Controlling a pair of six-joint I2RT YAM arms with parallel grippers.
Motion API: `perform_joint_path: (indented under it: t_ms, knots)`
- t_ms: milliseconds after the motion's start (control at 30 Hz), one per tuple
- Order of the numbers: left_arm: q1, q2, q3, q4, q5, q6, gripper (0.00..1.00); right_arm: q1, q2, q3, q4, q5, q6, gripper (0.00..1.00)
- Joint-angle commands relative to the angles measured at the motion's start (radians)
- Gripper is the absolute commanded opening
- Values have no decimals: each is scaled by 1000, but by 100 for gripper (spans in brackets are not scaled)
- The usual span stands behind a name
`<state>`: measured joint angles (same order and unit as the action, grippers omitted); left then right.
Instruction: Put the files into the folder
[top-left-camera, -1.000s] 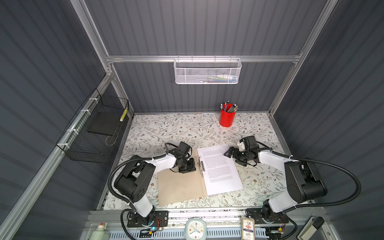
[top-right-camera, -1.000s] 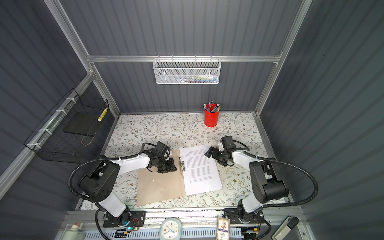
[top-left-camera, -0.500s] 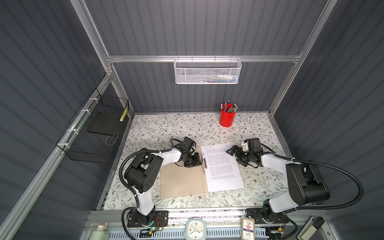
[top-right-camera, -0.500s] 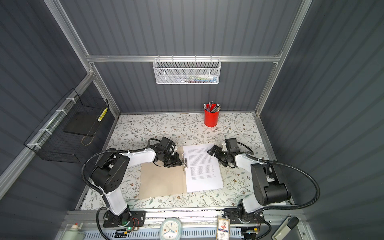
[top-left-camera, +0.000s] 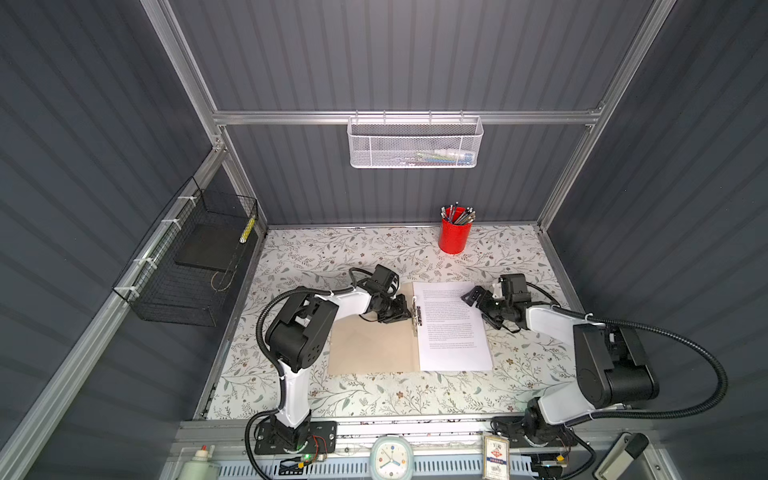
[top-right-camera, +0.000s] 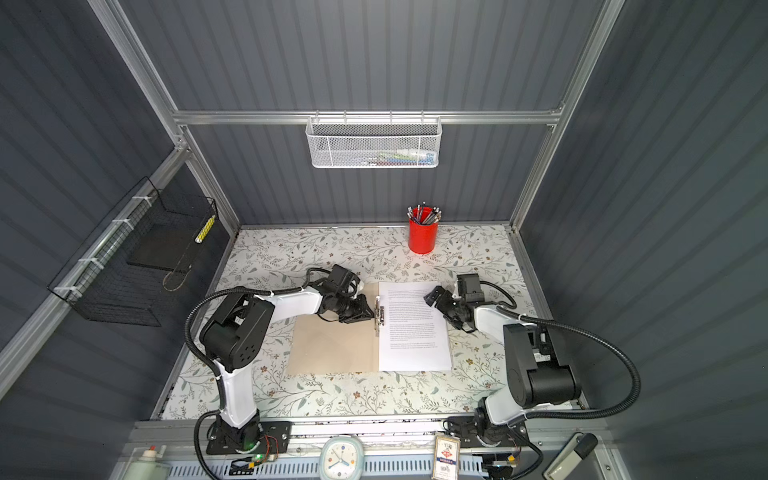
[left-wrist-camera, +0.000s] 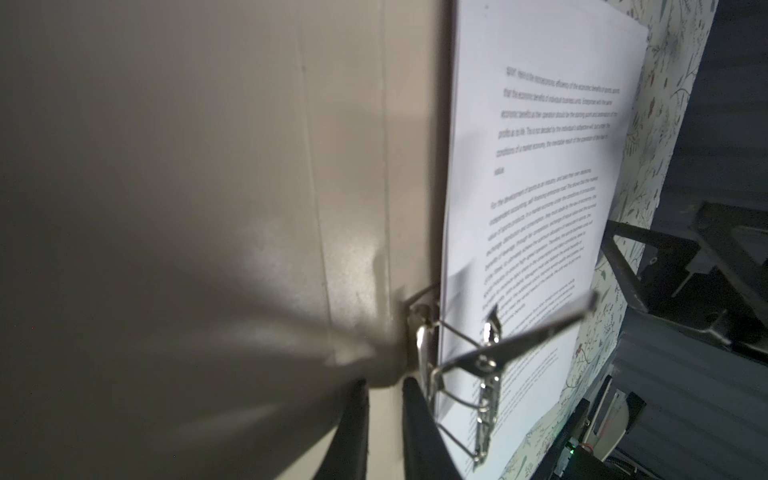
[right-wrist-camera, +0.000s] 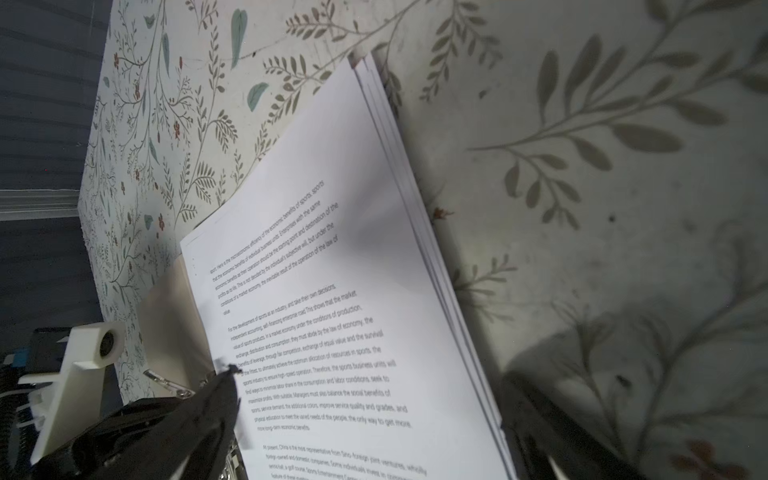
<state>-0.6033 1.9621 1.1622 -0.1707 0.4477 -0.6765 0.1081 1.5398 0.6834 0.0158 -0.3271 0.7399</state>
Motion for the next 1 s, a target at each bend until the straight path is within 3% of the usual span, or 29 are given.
perform_joint_path:
  t_ms: [0, 233, 267, 400, 467, 567, 667, 967]
  knots:
    - [-12, 47, 3, -82, -13, 32, 20, -28, -11, 13, -106, 53, -15, 99]
    - [18, -100, -6, -131, 18, 23, 28, -11, -107, 87, -165, 6, -116, 99]
    - [29, -124, -8, -134, 26, 25, 30, 3, -110, 98, -151, -65, -130, 99]
    - [78, -199, -29, -164, 40, 49, 40, 120, -82, 188, -184, -58, -201, 99]
    - [111, -232, -49, -178, 43, 72, 49, 162, -30, 233, -169, -96, -211, 99]
    - [158, -279, -87, -207, 35, 119, 77, 211, 67, 296, -125, -166, -222, 99]
    - [181, -332, -139, -232, 8, 165, 98, 261, 170, 371, -95, -213, -246, 99]
    - [198, -406, -245, -300, -11, 232, 100, 349, 397, 591, -108, -281, -271, 99]
